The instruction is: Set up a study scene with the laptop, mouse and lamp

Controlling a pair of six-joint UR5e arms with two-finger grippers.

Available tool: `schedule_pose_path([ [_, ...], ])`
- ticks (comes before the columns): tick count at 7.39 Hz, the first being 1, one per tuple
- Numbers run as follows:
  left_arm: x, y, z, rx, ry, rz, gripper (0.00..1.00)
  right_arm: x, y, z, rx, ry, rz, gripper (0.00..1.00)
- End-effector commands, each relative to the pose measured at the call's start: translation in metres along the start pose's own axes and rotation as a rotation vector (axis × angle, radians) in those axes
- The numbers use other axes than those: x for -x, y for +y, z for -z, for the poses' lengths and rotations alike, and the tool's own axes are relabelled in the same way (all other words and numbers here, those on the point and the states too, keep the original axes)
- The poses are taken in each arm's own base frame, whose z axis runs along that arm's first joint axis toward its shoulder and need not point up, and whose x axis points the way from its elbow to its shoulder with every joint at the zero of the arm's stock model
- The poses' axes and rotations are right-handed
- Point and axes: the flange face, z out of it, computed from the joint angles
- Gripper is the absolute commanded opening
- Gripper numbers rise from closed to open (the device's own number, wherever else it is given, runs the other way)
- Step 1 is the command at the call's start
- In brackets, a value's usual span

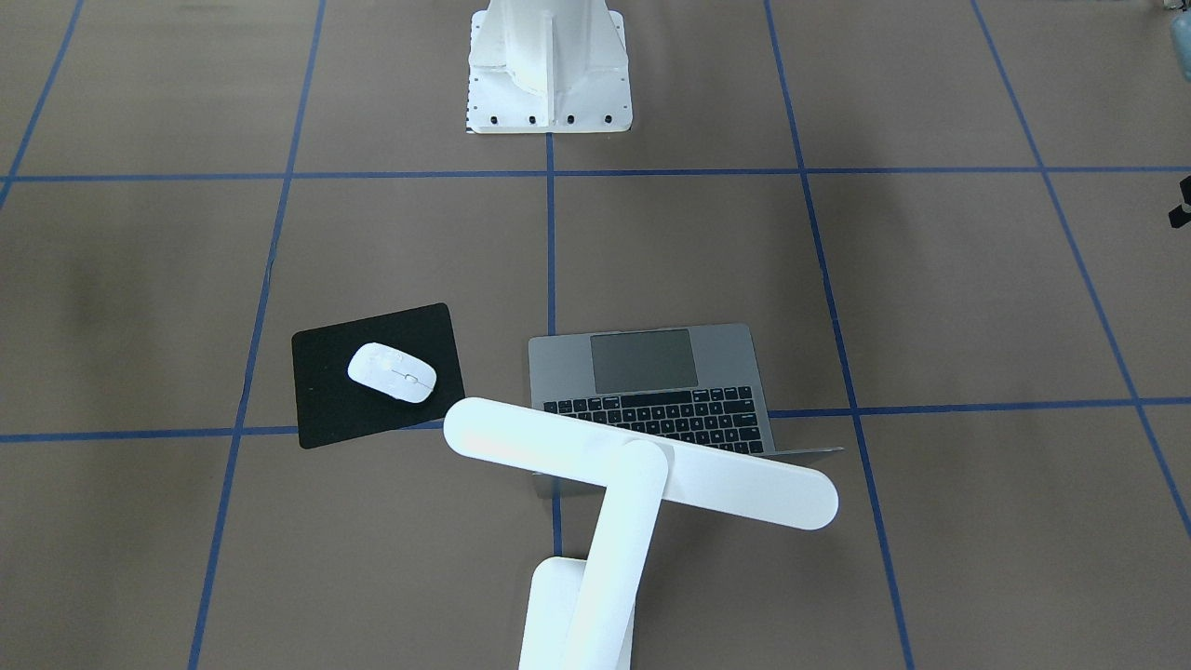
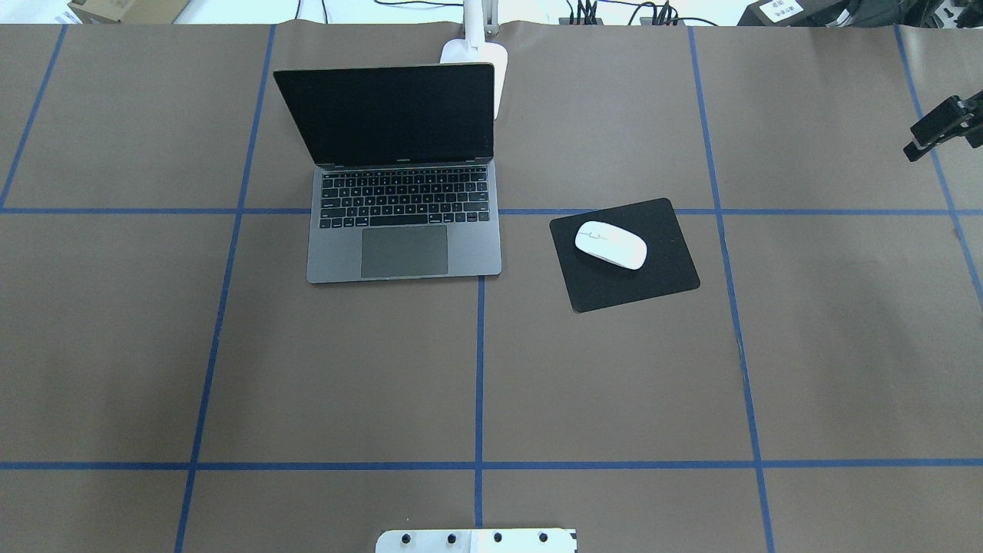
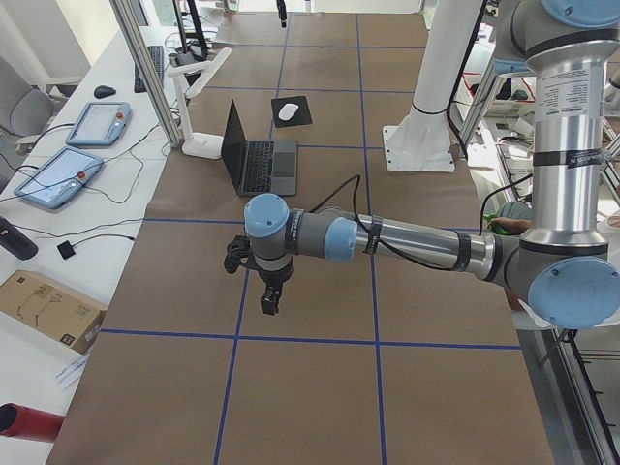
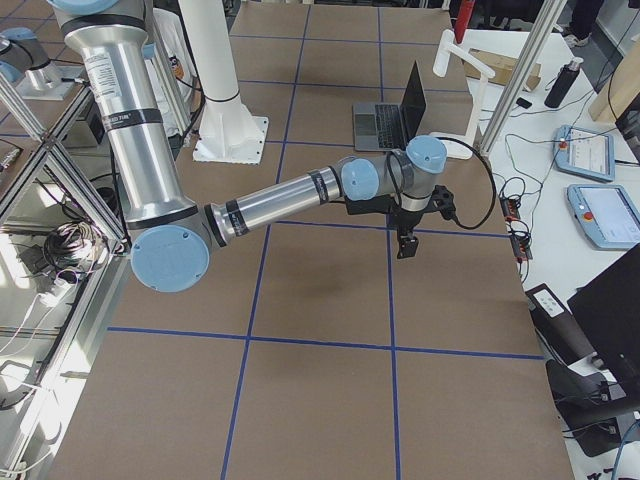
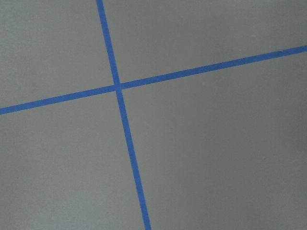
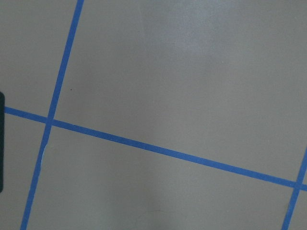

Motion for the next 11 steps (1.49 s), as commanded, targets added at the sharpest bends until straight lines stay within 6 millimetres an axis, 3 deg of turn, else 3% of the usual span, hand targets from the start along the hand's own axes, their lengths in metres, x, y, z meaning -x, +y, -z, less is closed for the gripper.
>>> schedule_pose_path([
  [1,0.002,0.002,-0.001,0.004,-0.002,0.003,0.99,-0.008,0.015,0.007,-0.011,-0.001,-0.022,0.99],
  [8,0.004,0.005,-0.003,0.009,0.008,0.017,1.0,-0.015,0.021,0.011,-0.014,-0.029,-0.106,0.99],
  [10,0.005,0.004,-0.005,0.03,0.009,0.119,1.0,-0.024,0.032,0.002,-0.003,-0.028,-0.115,0.99],
  [11,0.006,0.004,-0.006,0.032,0.009,0.122,1.0,-0.037,0.049,-0.009,-0.015,-0.029,-0.105,0.99],
])
